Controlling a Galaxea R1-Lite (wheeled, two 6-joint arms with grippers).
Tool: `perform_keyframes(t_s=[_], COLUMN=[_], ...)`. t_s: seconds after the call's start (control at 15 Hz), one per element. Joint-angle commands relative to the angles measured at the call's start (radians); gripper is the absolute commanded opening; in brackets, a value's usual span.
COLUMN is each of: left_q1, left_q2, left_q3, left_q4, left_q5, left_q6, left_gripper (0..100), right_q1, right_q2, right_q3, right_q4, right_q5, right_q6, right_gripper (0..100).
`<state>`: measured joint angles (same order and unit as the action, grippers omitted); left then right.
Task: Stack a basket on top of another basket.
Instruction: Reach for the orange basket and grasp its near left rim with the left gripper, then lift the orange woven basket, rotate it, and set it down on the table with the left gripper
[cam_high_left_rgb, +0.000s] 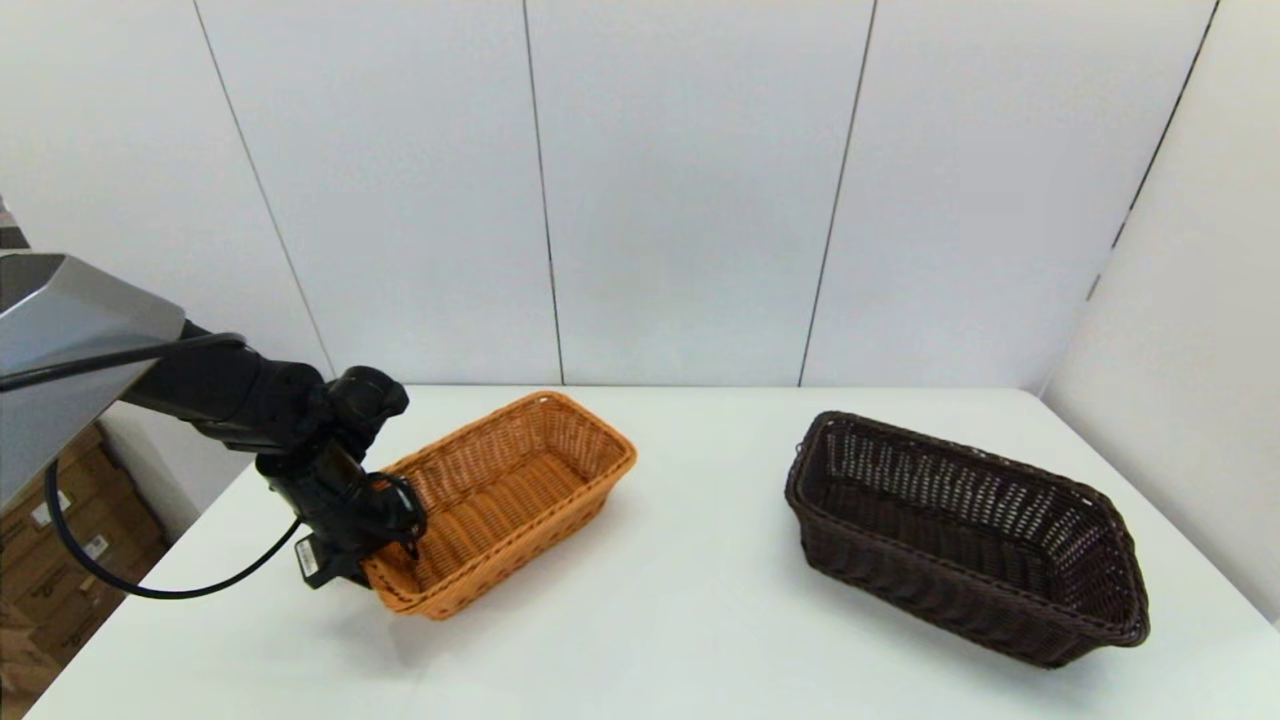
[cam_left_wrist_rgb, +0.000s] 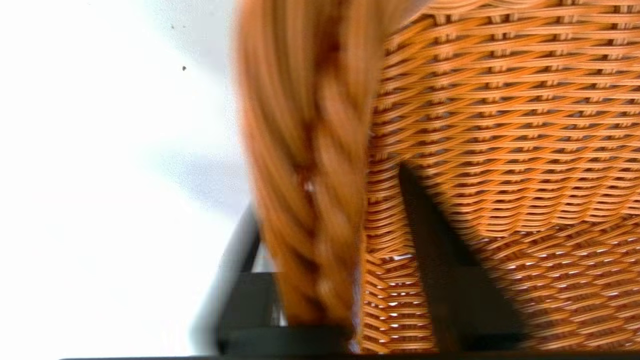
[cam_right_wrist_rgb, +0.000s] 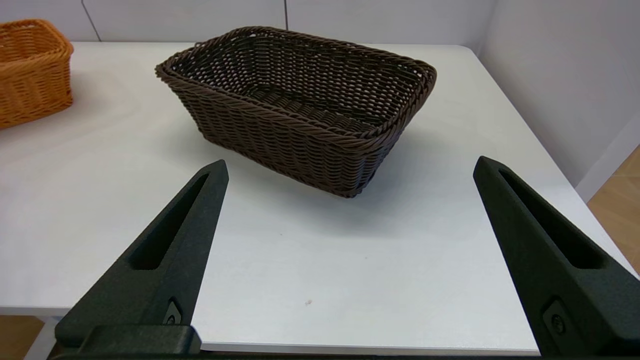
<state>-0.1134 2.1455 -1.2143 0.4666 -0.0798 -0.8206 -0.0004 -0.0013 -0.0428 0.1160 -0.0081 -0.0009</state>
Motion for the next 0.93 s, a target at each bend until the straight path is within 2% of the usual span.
perform_keyframes(t_s=[0.07,0.6,0.93], left_q1=[0.001,-0.032,-0.154], left_q2=[-0.021,-0.059,-0.064], left_q3=[-0.002,-0.002,-0.008], left_q4=[0.000,-0.002,-0.019], left_q5=[0.000,-0.012,-0.017], left_q6=[-0.005,0.029,0.087], left_gripper=[0,0,0], right_q1=[0.000,0.000,-0.001], right_q2=[0.000,0.000,0.000], right_q3=[0.000,0.000,0.000], right_q4=[0.001,0.001,0.001], right_q5=[0.000,0.000,0.000], right_q6=[-0.001,-0.001,-0.001], right_gripper=[100,100,100])
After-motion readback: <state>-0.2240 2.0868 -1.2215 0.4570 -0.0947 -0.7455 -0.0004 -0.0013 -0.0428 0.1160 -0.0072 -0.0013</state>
